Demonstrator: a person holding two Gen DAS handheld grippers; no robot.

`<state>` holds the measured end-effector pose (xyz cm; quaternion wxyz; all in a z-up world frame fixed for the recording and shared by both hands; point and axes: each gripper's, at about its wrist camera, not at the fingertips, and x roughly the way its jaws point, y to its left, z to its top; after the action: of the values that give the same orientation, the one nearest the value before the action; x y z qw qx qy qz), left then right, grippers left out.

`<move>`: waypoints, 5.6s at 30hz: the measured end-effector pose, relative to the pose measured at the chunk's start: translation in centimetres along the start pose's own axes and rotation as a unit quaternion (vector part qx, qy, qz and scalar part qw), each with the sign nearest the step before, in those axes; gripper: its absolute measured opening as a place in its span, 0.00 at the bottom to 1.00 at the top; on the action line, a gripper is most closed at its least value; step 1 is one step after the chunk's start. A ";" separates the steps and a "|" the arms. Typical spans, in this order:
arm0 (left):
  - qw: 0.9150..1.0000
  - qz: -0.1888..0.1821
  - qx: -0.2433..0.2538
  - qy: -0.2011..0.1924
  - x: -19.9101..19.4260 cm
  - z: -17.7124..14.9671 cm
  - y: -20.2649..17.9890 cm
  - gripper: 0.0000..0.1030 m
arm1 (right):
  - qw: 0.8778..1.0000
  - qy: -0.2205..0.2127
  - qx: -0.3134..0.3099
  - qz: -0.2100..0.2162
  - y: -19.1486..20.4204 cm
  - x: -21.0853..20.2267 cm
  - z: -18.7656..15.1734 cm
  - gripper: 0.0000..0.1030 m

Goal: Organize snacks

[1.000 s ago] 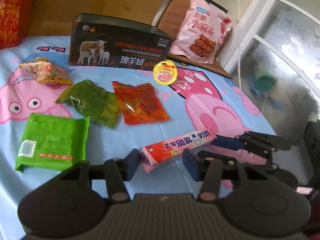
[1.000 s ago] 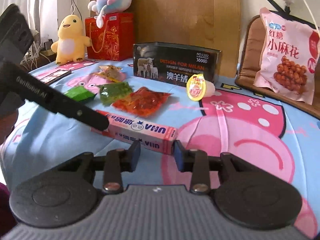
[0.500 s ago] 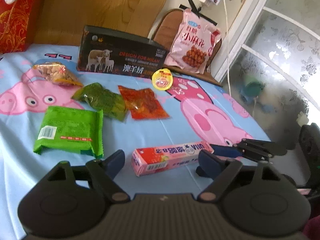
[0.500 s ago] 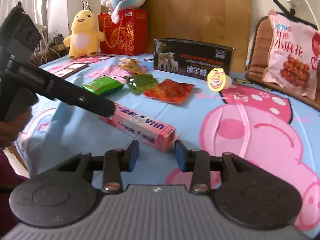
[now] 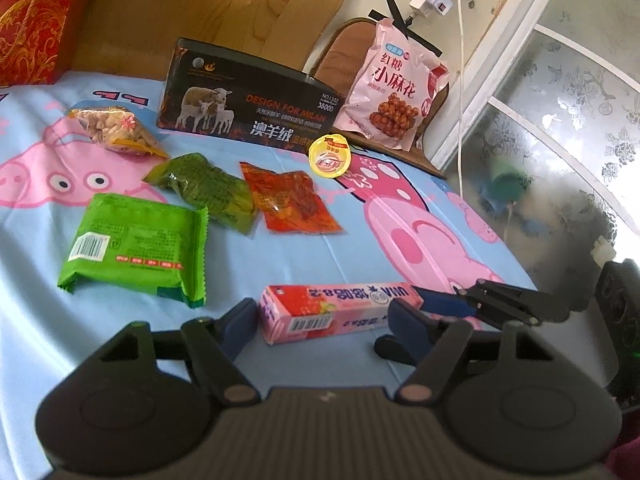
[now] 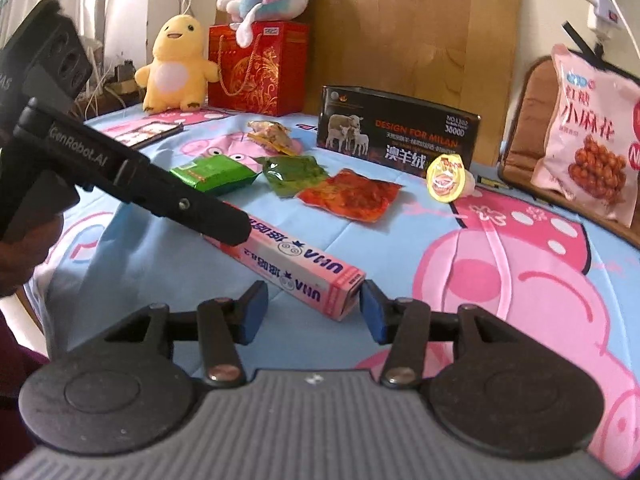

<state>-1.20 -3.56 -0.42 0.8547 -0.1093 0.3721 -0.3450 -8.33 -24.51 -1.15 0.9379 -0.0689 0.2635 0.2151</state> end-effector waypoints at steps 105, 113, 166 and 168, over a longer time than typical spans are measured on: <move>1.000 0.004 0.016 0.000 0.2 0.0 -0.5 0.76 | 1.000 -0.007 0.019 0.010 -0.3 0.4 0.0 0.56; 1.000 0.004 0.016 0.000 0.2 0.0 -0.5 0.76 | 1.000 -0.007 0.019 0.011 -0.3 0.4 0.0 0.56; 1.000 0.012 0.002 -0.008 0.2 0.4 0.1 0.86 | 1.000 -0.004 0.013 0.008 0.6 1.1 0.9 0.52; 1.000 0.009 -0.003 -0.009 0.2 0.5 0.3 0.86 | 1.000 -0.005 0.014 0.007 0.5 1.1 0.9 0.50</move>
<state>-0.65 -3.53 -0.33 0.8607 -0.1119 0.3665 -0.3353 -7.33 -23.48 -0.97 0.9386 -0.0532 0.2617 0.2183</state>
